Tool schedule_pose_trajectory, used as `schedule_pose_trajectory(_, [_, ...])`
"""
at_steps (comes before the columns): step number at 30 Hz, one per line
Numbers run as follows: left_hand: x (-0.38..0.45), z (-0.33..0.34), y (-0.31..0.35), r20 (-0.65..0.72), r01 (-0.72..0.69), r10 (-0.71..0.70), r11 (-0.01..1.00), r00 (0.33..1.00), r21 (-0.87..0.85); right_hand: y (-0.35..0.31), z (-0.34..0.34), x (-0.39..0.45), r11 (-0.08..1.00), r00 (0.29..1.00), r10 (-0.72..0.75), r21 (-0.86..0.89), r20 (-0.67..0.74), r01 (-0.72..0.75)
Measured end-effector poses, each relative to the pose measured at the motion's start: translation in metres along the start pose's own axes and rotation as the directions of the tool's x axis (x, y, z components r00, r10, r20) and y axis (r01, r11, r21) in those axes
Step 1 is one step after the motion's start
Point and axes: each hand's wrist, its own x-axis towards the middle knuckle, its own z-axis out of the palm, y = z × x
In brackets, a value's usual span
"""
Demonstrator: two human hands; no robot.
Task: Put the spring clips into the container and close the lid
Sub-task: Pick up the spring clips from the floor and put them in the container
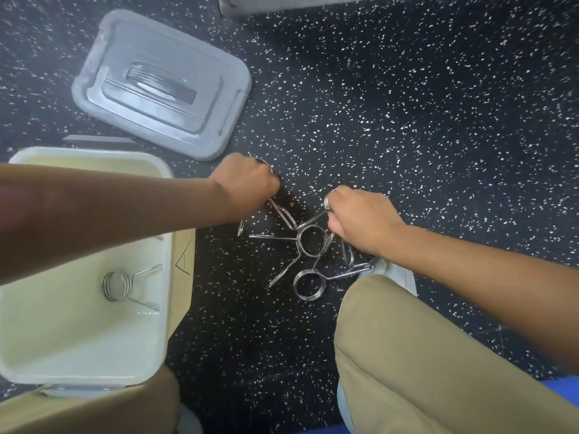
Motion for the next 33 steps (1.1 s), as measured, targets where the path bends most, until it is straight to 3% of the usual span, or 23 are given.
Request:
schedule_pose_trajectory(4, [-0.009, -0.006, -0.015, -0.032, 0.117, -0.124, 0.977, 0.992, -0.179, 0.005, -0.015, -0.003, 0.996, 1.0, 0.029, 0.078, 0.012, -0.03])
schedule_pose_trajectory(9, [-0.038, -0.019, -0.036, -0.053, 0.087, -0.125, 0.887, 0.991, -0.453, 0.009, -0.03, -0.007, 0.984, 0.997, 0.076, 0.159, 0.029, -0.079])
schedule_pose_trajectory(15, [-0.096, -0.044, -0.059, 0.037, 0.124, -0.131, 0.751, 0.991, -0.648, 0.006, -0.039, -0.003, 0.928, 0.991, 0.132, 0.347, 0.026, -0.133])
schedule_pose_trajectory(20, [-0.144, -0.051, -0.084, 0.128, 0.253, -0.241, 0.613, 0.962, -0.748, -0.018, -0.069, 0.004, 0.863, 0.997, 0.083, 0.501, 0.003, -0.073])
schedule_pose_trajectory(24, [-0.182, -0.047, -0.099, 0.218, 0.333, -0.266, 0.55, 0.939, -0.766, -0.043, -0.092, 0.007, 0.612, 0.987, 0.154, 0.781, 0.036, -0.124])
schedule_pose_trajectory(27, [-0.207, -0.037, -0.099, 0.215, 0.336, -0.27, 0.568, 0.938, -0.752, -0.065, -0.108, 0.01, 0.397, 0.981, 0.166, 0.904, 0.098, -0.157])
schedule_pose_trajectory(29, [-0.222, -0.031, -0.096, 0.202, 0.338, -0.288, 0.576, 0.936, -0.744, -0.079, -0.117, 0.01, 0.23, 0.972, 0.165, 0.952, 0.165, -0.2])
schedule_pose_trajectory(33, [-0.253, -0.015, -0.09, 0.139, 0.326, -0.34, 0.59, 0.93, -0.739, -0.1, -0.131, 0.006, 0.022, 0.973, 0.082, 0.975, 0.217, -0.219])
